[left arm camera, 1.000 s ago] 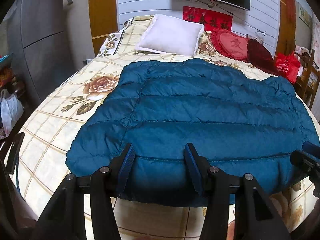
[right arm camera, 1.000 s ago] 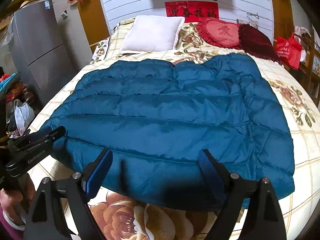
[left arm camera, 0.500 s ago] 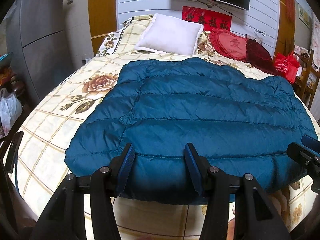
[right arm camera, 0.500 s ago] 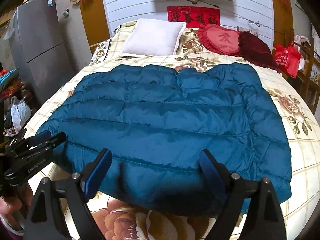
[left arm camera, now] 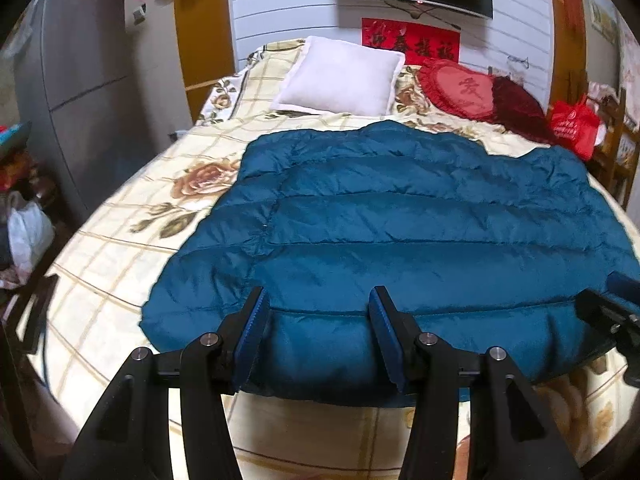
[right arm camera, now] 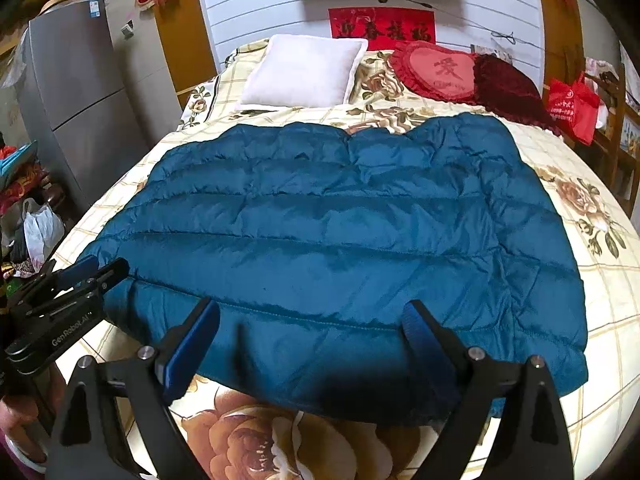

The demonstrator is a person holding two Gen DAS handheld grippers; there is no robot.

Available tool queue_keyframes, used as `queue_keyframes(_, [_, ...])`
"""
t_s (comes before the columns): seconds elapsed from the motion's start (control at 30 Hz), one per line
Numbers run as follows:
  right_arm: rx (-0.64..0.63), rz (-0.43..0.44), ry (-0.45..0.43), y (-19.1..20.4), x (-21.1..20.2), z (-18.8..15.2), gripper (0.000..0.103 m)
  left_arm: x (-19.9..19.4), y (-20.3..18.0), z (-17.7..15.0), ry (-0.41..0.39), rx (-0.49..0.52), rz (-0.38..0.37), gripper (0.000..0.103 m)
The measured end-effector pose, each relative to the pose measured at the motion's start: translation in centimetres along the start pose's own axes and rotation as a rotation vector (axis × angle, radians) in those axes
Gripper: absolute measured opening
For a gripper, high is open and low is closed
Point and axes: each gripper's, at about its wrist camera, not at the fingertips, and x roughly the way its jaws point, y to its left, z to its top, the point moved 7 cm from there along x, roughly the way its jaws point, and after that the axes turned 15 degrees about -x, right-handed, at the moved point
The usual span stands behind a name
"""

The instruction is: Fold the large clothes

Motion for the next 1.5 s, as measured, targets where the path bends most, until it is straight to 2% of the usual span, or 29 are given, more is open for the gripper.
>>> queue_keyframes(0.63, [-0.019,-0.005,-0.002,0.8,-0.9,-0.3,0.095,-1.1,-0.5,-0.4,-0.016,-0.004,-0.044,0.034])
queue_keyframes(1.17, [-0.016,0.01,0.007,0.9,-0.7,-0.7,0.096,-0.9,-0.4,-0.4,-0.023,-0.001,-0.029,0.034])
queue_keyframes(1.5, [-0.024,0.013,0.025,0.8,-0.2,-0.7,0.096,-0.8,-0.6,-0.4,-0.024,0.009,-0.046,0.034])
